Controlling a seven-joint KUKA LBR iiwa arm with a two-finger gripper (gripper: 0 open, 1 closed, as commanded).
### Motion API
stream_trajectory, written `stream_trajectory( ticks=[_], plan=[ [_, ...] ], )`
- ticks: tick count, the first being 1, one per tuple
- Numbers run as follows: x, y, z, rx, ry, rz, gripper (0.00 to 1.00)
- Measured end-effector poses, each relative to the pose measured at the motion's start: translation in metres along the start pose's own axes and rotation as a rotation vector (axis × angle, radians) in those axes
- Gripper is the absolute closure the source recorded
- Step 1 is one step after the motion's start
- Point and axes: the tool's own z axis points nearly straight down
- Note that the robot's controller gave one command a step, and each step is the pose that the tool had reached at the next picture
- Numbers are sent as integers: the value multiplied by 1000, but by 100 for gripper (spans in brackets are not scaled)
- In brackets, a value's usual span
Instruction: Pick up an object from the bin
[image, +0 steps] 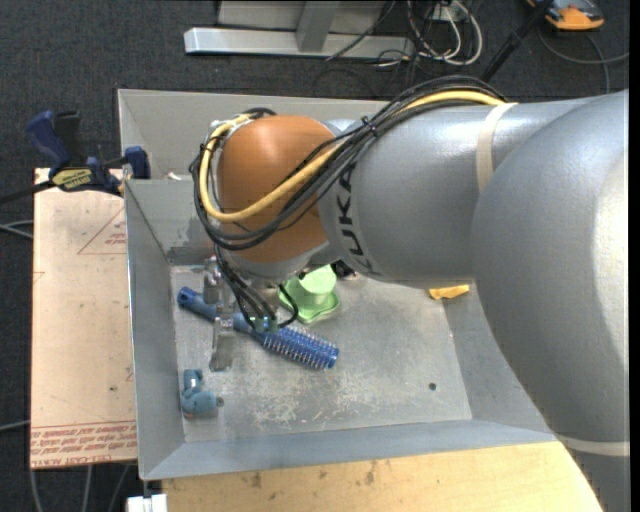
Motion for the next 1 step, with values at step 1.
stream_trajectory(
  ticks=[1],
  plan=[
    [-58, -47, 103, 2, -5, -43, 0]
  ],
)
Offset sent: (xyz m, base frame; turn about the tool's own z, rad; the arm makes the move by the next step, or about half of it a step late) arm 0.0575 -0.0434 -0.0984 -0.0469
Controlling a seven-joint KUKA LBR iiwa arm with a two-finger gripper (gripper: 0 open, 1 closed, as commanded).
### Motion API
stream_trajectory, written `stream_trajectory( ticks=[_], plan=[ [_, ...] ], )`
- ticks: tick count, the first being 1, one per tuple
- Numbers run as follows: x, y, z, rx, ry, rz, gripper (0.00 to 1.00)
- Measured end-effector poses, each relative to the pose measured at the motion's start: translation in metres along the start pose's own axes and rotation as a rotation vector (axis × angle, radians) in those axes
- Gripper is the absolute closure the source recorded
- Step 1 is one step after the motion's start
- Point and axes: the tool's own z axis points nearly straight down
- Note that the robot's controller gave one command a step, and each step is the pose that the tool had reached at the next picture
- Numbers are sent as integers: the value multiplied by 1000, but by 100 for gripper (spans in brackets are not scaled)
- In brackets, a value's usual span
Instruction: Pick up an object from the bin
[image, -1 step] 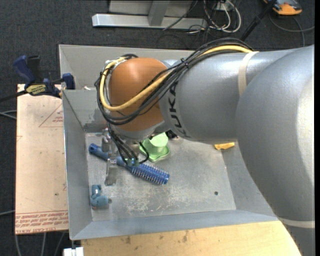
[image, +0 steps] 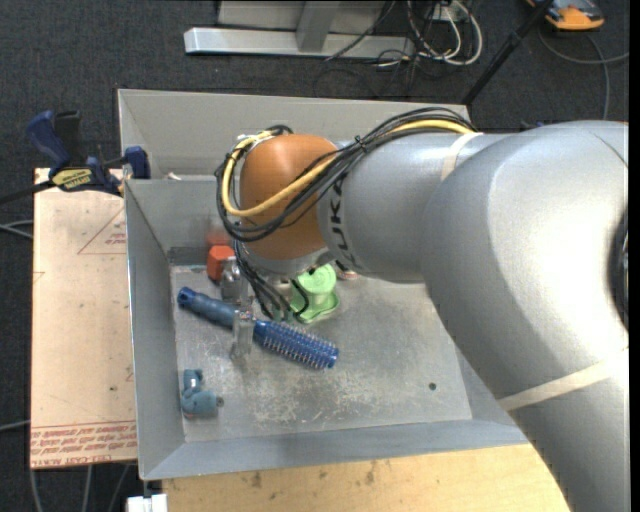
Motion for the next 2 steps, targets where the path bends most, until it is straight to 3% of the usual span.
stream_trajectory(
  ticks=[1, 2],
  plan=[
    [0, 3, -5, -4, -3, -3, 100],
    [1, 17, -182, -6, -14, -28, 100]
  ],
)
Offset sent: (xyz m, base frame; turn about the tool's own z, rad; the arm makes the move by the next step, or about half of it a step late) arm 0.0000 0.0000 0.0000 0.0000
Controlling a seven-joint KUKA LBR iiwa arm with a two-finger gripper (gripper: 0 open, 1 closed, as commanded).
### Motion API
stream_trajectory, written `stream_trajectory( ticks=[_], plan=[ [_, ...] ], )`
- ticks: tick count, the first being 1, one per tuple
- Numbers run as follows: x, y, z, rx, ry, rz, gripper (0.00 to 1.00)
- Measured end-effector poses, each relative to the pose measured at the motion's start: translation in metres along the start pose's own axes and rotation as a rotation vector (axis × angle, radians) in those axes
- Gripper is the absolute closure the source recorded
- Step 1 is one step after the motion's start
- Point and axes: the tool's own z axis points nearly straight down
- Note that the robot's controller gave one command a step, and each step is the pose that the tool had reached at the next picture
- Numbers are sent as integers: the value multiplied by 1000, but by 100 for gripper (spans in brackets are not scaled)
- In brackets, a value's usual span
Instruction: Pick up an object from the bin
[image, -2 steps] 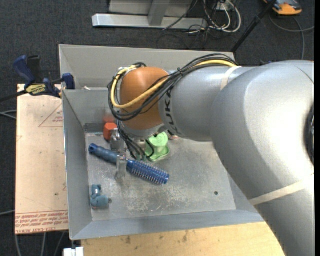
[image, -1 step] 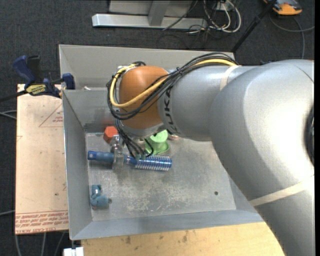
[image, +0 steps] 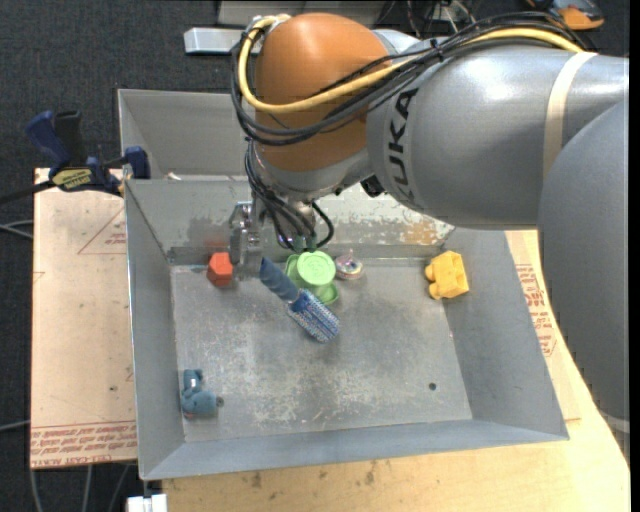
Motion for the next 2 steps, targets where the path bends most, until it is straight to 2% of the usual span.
stream_trajectory(
  ticks=[1, 2],
  plan=[
    [38, -96, 45, 7, 16, 56, 100],
    [25, -115, 64, 4, 12, 104, 100]
  ],
)
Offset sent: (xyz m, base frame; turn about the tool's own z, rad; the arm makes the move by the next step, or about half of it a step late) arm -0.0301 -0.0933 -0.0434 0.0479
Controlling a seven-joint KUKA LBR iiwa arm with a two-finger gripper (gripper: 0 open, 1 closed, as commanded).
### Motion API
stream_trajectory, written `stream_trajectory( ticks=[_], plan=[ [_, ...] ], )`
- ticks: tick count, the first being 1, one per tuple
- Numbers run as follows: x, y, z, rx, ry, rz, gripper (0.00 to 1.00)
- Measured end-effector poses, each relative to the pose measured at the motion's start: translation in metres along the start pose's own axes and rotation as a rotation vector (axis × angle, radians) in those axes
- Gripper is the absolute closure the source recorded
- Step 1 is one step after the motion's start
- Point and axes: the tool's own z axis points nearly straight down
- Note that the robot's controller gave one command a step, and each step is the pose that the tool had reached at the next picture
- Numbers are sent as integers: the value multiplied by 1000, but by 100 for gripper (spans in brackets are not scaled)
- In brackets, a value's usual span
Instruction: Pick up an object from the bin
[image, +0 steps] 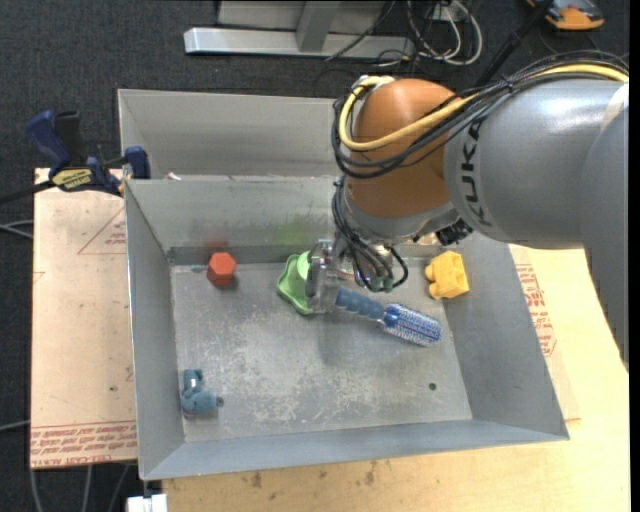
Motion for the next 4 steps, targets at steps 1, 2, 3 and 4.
stream_trajectory(
  ticks=[1, 2, 3, 4],
  plan=[
    [0, 1, -1, -1, -1, 0, 0],
    [75, -32, 63, 2, 9, 157, 0],
    [24, 5, 120, -2, -7, 220, 0],
    [-2, -20, 118, -1, -7, 103, 0]
  ],
)
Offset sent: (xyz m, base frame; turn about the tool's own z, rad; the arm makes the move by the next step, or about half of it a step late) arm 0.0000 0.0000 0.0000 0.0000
